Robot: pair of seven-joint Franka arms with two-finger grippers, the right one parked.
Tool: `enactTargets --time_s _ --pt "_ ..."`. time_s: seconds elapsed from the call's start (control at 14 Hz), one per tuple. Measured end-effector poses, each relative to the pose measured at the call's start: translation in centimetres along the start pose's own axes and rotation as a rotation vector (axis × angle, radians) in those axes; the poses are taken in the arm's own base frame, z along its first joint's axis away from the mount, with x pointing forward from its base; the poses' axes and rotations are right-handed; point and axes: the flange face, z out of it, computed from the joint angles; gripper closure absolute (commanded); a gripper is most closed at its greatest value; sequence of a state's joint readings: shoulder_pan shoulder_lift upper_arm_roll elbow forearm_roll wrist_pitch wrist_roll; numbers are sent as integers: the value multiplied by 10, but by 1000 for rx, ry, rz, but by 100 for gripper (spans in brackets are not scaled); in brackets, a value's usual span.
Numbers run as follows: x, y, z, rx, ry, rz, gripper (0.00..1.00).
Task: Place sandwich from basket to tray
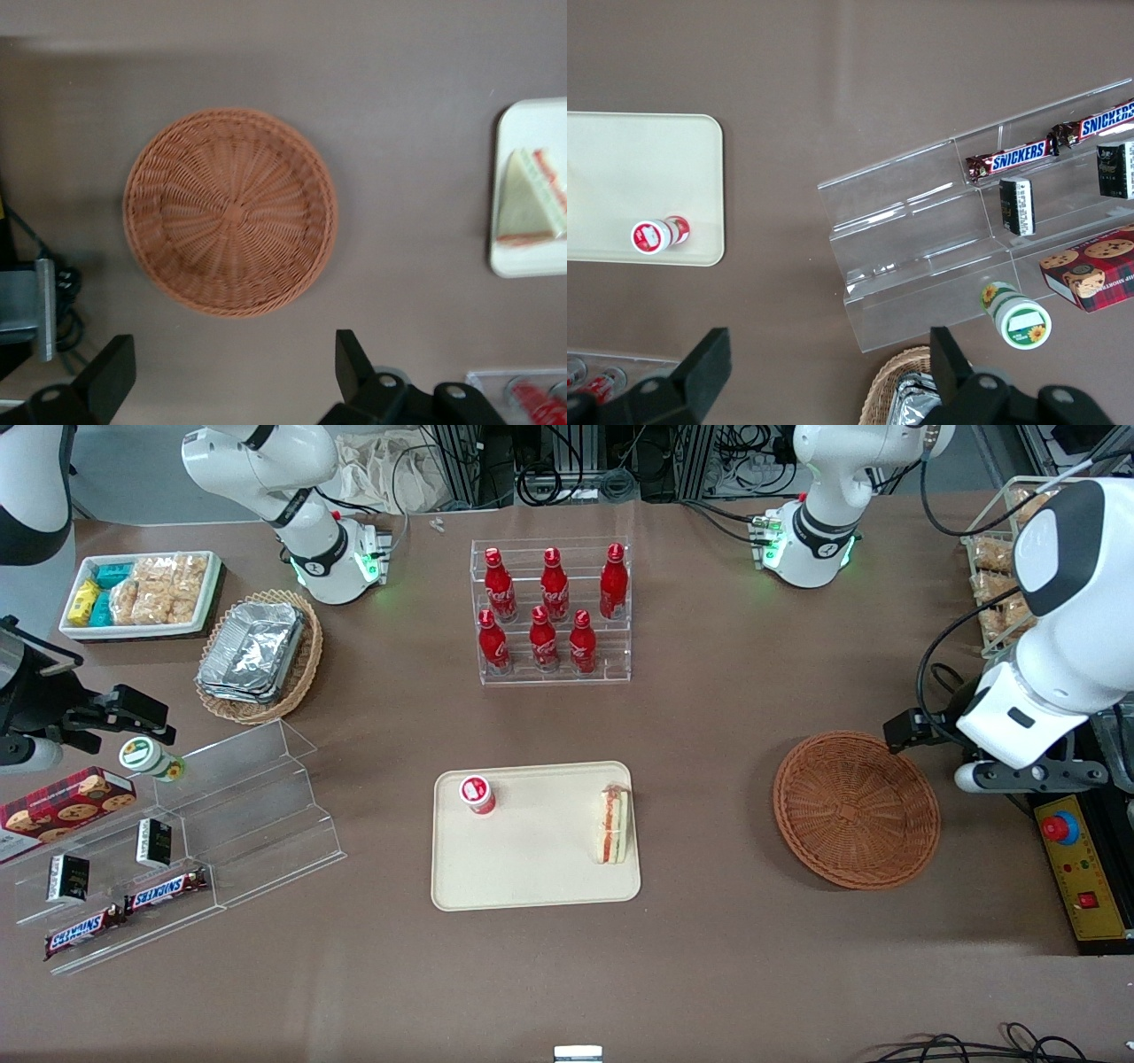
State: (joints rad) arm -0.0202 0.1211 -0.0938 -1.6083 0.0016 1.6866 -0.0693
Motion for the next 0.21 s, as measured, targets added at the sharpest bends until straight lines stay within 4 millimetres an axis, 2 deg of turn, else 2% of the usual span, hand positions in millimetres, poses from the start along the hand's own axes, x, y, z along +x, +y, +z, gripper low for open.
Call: enactTargets --time_s 0.21 --pt "-17 -42 -11 1 -41 55 0"
